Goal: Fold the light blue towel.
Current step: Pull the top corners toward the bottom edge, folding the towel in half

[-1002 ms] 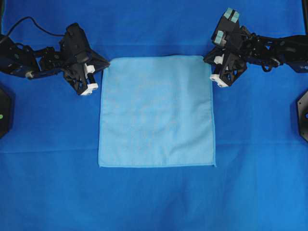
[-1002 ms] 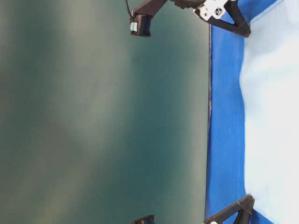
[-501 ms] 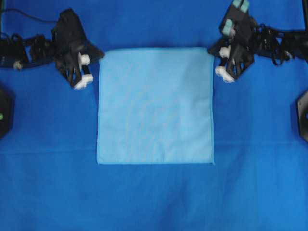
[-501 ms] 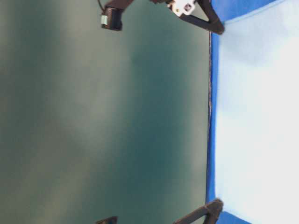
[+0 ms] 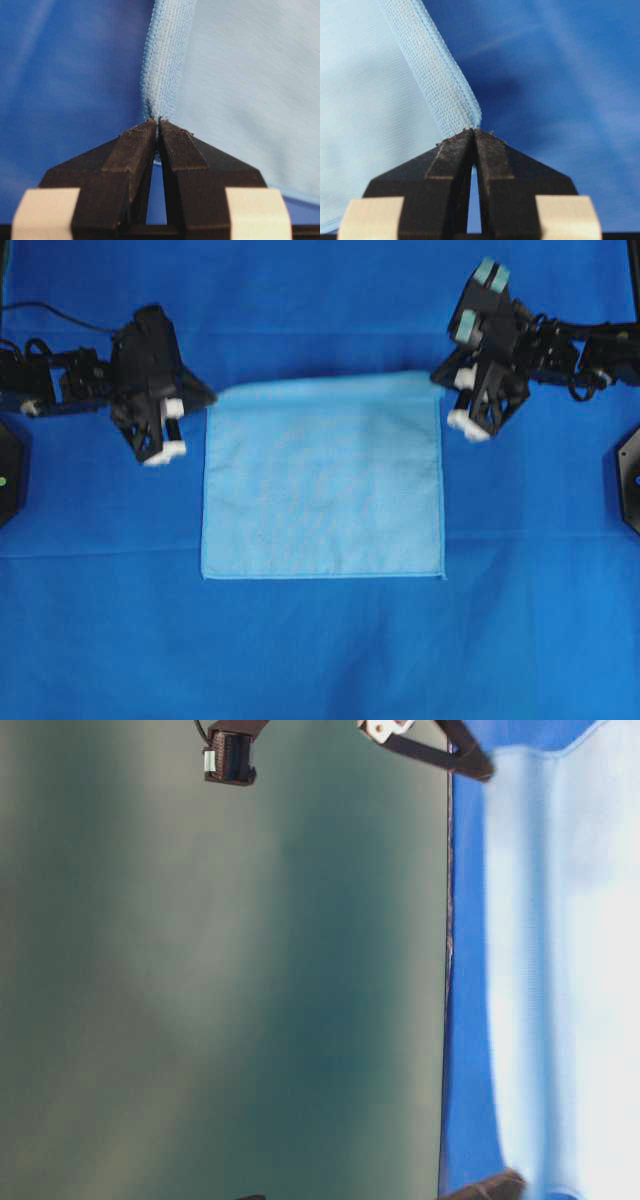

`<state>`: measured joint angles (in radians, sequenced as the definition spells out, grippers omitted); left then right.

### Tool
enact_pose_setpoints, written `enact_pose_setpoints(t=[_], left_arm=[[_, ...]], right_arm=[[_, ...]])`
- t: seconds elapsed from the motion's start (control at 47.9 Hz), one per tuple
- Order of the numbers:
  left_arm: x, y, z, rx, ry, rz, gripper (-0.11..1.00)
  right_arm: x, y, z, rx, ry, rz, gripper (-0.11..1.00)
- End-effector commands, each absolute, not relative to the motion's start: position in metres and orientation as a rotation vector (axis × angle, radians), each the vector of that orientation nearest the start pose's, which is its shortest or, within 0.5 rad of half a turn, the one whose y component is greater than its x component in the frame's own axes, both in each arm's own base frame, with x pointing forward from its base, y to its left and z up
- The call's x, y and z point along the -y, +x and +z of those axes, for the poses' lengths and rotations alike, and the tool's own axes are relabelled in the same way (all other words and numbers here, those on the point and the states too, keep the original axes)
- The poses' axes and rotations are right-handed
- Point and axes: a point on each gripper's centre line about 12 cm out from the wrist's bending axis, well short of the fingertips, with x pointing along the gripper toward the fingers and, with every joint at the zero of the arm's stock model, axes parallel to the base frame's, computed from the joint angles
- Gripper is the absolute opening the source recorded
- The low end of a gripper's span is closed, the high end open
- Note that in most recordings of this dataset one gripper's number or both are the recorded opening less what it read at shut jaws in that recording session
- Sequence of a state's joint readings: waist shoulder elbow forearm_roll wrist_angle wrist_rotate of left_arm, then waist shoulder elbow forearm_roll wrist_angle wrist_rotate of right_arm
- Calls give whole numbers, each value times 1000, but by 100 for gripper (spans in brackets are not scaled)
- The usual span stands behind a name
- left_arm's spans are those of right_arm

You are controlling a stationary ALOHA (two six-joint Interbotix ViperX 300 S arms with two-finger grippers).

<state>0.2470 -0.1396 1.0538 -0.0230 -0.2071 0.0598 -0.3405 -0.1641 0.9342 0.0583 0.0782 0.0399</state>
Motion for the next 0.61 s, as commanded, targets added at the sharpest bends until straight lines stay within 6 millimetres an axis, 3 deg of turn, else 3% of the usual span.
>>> enact_pose_setpoints(t=[0.0, 0.292, 0.585], left_arm=[[-51, 286, 122, -705, -44, 167, 3], [34, 282, 115, -793, -114, -44, 3], [90, 289, 123, -786, -214, -152, 3]], right_arm=[[78, 292, 140, -818, 261, -306, 2], [-6, 298, 136, -854, 351, -137, 2], [-53, 293, 134, -888, 398, -47, 2]])
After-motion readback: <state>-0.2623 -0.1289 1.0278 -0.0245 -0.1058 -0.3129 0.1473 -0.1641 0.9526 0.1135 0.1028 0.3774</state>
